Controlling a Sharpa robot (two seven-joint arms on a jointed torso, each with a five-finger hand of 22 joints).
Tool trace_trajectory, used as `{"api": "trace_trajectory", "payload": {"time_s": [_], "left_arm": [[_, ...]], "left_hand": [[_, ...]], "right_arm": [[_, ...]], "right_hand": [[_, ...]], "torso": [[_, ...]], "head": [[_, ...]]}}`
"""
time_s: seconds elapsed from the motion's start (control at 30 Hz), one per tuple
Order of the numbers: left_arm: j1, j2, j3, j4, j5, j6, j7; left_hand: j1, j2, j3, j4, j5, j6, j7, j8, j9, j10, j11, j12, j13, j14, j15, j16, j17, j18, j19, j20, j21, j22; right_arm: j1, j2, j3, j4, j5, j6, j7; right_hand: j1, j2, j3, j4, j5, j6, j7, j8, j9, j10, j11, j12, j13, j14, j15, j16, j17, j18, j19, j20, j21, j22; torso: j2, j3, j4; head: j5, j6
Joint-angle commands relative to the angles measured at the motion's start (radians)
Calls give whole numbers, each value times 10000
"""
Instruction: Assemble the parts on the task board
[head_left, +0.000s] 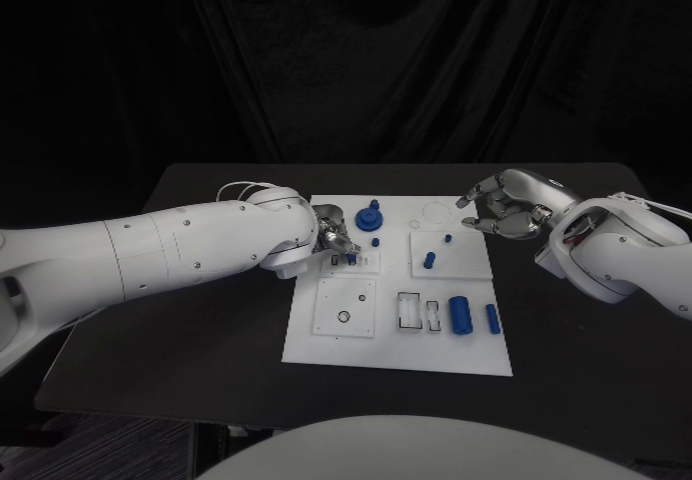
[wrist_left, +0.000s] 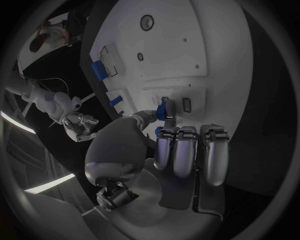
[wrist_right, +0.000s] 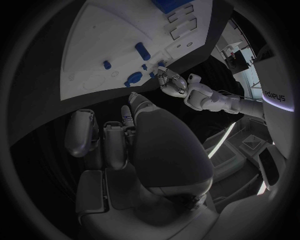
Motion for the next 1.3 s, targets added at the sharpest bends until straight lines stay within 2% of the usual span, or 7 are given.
{"api": "trace_trajectory", "payload": {"time_s": [0.03,0.63,0.7,0.77,0.97,1.3], "left_arm": [[-24,-20,4,37,22,148,21],[-66,-81,3,133,22,114,41],[-81,-80,3,139,22,97,52],[-92,-75,3,134,22,51,82],[-121,-51,3,79,22,-113,196],[-151,-47,3,56,22,-385,381]], "left_hand": [[-49,-21,437,-511,-24,39,-84,-11,16,1040,-75,36,2629,1040,-73,-42,2633,-63,1054,-42,-35,2634],[-65,-11,444,-513,-75,28,-80,-34,25,1040,-73,36,2629,1040,-72,-42,2633,-63,1054,-42,-35,2634],[-100,-1,438,-501,-166,15,-72,-65,39,1040,-67,36,2629,1040,-70,-42,2633,-63,1054,-39,-35,2634],[-144,31,424,-493,-445,19,-71,-111,74,1040,-64,36,2629,1040,-65,-42,2633,-63,1054,-34,-35,2634],[-186,60,404,-476,-695,-2,-62,-179,110,1040,-55,36,2629,1040,-61,-42,2633,-63,1054,-27,-35,2634],[-180,100,414,-474,-775,-5,-64,-203,128,1040,-54,36,2629,1040,-58,-42,2633,-63,1054,-22,-35,2634]], "right_arm": [[-28,-8,7,-3,-58,43,-173],[-48,0,7,-8,-58,98,-220],[-50,1,7,-8,-58,106,-226],[-52,3,7,-7,-58,112,-228],[-56,-5,7,-2,-58,135,-239],[-59,-14,7,1,-58,178,-259]], "right_hand": [[54,58,31,0,23,14,25,3,-9,-60,-9,-47,1449,333,50,-62,692,78,-34,41,-66,873],[58,58,37,-3,26,22,25,6,-13,-58,-6,-46,1450,334,53,-61,693,78,-32,44,-66,876],[58,58,37,-3,26,22,25,6,-13,-58,-6,-46,1450,334,53,-61,693,78,-32,44,-66,876],[58,58,37,-3,26,22,25,6,-13,-58,-6,-46,1450,334,53,-61,693,78,-32,44,-66,876],[58,58,37,-3,26,22,25,6,-13,-58,-6,-46,1450,334,53,-61,693,78,-32,44,-66,876],[67,61,51,-9,39,36,27,10,-24,-75,-1,-57,1434,329,58,-71,681,84,-42,50,-93,867]], "torso": [[-4,3,-2],[5,-5,1],[9,-5,-1],[10,-2,0],[8,0,3],[6,1,-2]], "head": [[3,0],[45,0],[45,0],[45,0],[29,0],[49,0]]}}
